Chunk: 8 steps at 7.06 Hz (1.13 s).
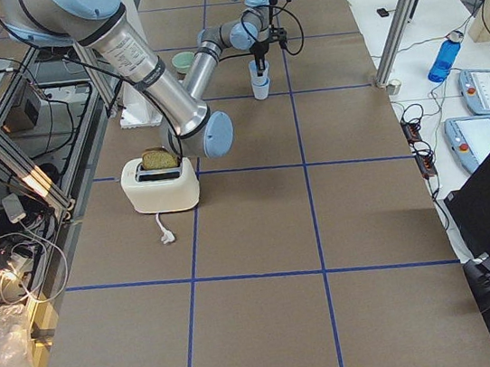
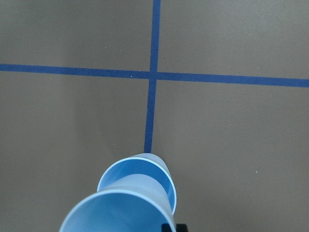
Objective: Stack blue cups with both arms
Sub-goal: 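Lower the right gripper's blue cup into the standing cup while the left withdraws, then open the right gripper and lift it off the stacked cups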
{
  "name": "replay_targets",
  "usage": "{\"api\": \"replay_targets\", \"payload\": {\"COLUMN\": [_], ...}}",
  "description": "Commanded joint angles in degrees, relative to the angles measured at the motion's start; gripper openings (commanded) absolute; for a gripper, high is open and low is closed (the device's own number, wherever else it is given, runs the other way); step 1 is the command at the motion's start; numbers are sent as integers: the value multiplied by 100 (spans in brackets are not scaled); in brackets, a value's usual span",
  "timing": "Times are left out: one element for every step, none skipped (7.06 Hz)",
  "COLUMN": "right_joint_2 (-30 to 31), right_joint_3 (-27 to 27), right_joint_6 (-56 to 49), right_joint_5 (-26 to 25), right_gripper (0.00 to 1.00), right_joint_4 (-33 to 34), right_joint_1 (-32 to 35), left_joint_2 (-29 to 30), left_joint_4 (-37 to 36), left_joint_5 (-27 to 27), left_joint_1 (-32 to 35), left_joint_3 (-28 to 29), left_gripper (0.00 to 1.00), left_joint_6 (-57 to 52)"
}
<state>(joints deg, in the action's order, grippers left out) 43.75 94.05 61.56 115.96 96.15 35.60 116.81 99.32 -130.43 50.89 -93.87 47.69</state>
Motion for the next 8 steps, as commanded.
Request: {"api": "replay_targets", "payload": {"right_joint_2": [-7, -15, -16, -16, -24, -16, 89, 299], "right_joint_3": [-18, -18, -18, -18, -18, 17, 35, 61], "right_joint_6": [31, 40, 40, 40, 40, 31, 5, -82], "right_joint_5": [-3, 6, -3, 6, 6, 76, 303, 740], "right_gripper": [21, 60, 89, 99, 99, 100, 100, 100], "right_joint_4": [0, -9, -9, -9, -9, -9, 9, -17], "right_joint_1": [8, 8, 17, 34, 95, 218, 532, 971], "left_joint_2": [0, 0, 0, 0, 0, 52, 70, 36], "left_joint_4": [0, 0, 0, 0, 0, -78, -166, -176], "left_joint_5": [0, 0, 0, 0, 0, -52, -70, -192], "left_joint_1": [0, 0, -9, -9, 0, 26, 139, 297], "left_joint_3": [0, 0, -9, -9, -26, -44, -44, -53], "left_gripper": [98, 98, 98, 98, 98, 98, 98, 98], "left_joint_6": [3, 3, 30, 30, 38, 56, 39, -14]}}
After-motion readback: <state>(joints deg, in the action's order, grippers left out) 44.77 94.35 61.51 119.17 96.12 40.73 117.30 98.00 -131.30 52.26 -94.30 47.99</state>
